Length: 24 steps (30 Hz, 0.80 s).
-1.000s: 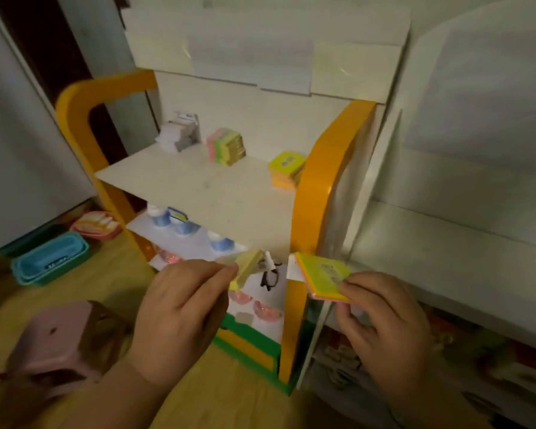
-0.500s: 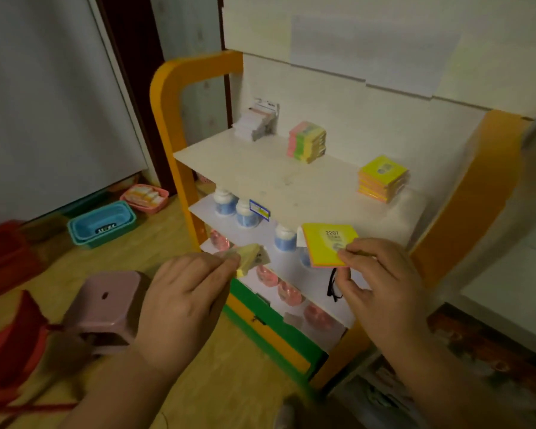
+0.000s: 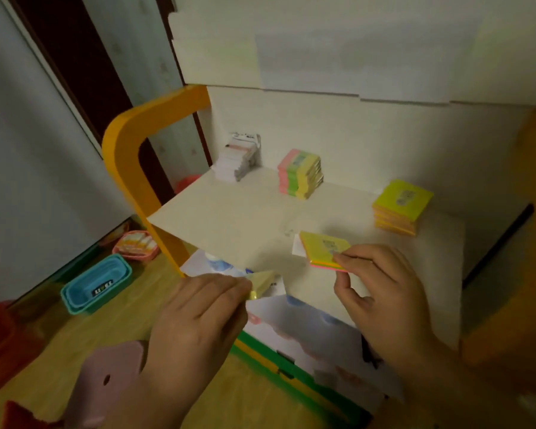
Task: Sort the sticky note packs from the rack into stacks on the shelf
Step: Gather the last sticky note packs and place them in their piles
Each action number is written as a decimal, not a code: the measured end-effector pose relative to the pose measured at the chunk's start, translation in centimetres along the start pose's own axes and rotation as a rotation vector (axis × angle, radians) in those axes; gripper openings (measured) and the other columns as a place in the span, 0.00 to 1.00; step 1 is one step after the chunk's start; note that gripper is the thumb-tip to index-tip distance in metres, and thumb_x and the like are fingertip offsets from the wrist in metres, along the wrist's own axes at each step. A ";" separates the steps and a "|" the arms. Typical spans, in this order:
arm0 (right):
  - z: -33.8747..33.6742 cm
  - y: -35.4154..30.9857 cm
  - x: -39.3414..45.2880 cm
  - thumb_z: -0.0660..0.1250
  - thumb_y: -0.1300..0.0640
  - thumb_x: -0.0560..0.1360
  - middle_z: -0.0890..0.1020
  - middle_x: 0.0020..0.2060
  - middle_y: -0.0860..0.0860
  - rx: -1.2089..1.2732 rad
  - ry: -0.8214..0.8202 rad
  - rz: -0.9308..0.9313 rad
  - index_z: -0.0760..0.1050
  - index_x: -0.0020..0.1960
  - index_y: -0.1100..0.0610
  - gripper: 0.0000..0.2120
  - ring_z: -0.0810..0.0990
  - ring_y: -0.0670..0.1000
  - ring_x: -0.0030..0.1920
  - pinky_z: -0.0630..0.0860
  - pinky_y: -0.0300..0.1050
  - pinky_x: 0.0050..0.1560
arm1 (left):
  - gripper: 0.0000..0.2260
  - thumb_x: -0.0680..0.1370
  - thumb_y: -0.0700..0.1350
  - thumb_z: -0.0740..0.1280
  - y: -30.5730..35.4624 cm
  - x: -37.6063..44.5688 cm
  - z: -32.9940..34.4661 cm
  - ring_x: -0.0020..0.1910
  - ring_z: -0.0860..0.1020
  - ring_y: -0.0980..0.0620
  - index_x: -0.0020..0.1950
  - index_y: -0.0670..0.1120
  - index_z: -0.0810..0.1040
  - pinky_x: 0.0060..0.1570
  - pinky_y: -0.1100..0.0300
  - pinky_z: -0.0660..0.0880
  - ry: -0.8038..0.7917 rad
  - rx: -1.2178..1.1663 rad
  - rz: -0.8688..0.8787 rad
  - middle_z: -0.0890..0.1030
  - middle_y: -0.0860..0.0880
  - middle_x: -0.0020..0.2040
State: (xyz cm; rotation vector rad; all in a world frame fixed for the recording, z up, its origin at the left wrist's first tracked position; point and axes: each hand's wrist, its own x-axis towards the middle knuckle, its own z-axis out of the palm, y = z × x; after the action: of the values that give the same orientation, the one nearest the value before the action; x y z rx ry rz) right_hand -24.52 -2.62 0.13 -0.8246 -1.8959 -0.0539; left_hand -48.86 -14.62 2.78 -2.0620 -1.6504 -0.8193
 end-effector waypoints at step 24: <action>1.1 3.1 2.7 0.73 0.62 0.72 0.82 0.46 0.53 -0.291 0.069 0.253 0.83 0.45 0.61 0.04 0.82 0.54 0.48 0.78 0.45 0.50 | 0.06 0.73 0.38 0.72 -9.2 23.0 15.5 0.50 0.78 0.44 0.50 0.40 0.83 0.54 0.56 0.70 0.140 -0.197 0.297 0.83 0.42 0.52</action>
State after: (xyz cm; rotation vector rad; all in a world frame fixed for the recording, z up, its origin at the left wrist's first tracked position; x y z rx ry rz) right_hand -24.27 1.59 0.82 -1.2388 -1.7285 -0.2027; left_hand -51.29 14.40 5.24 -2.2518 -1.1940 -1.0266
